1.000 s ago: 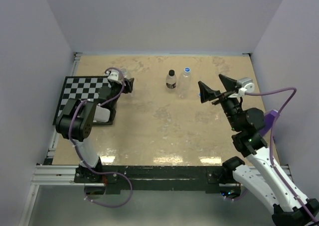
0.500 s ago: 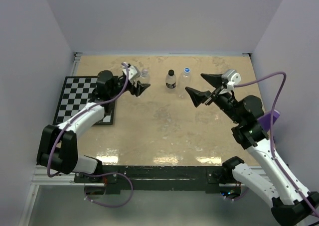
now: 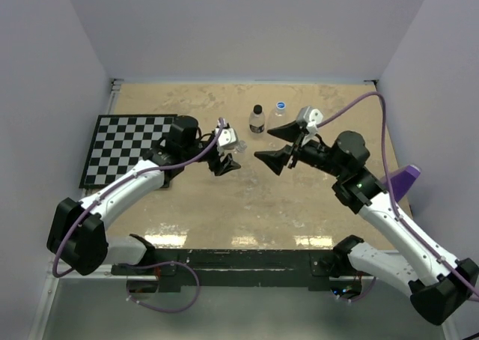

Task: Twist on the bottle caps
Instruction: Pick up the plastic bottle at the center of the board.

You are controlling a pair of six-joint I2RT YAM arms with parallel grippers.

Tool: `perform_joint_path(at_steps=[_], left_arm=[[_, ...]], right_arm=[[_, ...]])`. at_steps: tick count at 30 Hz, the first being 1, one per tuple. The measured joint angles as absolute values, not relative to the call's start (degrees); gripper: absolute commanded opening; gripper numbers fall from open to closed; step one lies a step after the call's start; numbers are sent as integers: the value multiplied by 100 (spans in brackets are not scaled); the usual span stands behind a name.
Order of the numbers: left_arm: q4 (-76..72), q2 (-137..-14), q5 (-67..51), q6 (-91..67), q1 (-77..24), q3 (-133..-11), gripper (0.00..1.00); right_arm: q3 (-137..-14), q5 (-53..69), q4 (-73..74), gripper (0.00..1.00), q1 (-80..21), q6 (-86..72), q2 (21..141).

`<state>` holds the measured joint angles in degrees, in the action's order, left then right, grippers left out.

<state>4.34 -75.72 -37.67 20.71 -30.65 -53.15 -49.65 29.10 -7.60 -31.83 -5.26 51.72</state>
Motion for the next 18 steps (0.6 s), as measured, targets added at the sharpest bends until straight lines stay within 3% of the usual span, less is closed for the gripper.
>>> perform_joint_path(at_steps=[18], left_arm=[[648, -7266, -3728, 2189, -3426, -5319, 49]], right_arm=[[-4936, 2523, -1238, 73, -3677, -1055, 6316]])
